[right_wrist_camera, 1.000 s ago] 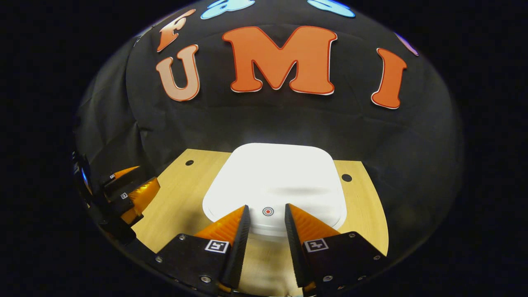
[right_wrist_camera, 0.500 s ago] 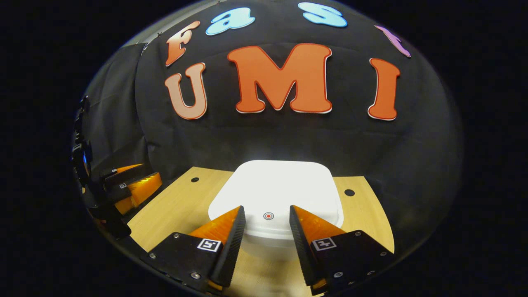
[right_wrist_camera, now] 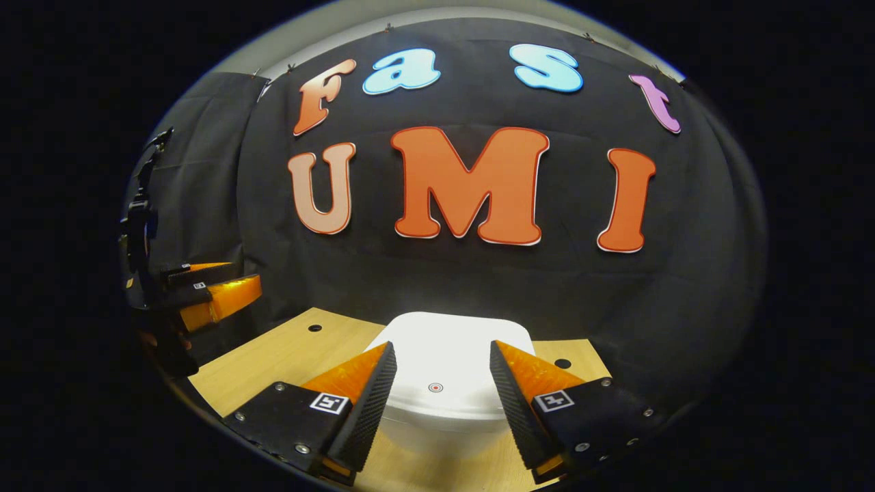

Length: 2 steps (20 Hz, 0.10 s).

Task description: Press the lid of the desktop garbage bin to open it, pick up the crumpled paper on the desktop and throw it into the bin, then pick up the pop can on the desktop and drop it into the bin, and finally close the garbage bin lid.

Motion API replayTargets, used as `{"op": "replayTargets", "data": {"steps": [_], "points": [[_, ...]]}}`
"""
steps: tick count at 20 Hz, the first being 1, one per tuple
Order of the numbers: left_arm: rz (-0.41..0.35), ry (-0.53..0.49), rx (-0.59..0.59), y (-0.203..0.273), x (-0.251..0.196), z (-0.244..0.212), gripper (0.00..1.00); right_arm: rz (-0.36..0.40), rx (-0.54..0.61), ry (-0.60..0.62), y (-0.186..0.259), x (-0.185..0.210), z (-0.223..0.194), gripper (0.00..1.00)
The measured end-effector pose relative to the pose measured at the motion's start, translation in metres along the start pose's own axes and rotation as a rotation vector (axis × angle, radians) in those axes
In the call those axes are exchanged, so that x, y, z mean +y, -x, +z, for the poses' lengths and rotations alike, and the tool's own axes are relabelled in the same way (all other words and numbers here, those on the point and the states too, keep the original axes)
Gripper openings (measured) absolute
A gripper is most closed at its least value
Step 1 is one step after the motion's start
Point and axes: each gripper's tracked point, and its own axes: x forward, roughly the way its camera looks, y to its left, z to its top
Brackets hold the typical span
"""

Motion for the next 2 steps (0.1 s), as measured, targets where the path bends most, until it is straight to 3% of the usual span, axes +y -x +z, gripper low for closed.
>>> {"op": "replayTargets", "data": {"steps": [2], "points": [[0.017,0.012,-0.025,0.0040,0.0053,0.0104,0.93,-0.007,-0.028,0.027,0.0046,-0.0004,0.0038,0.89]]}}
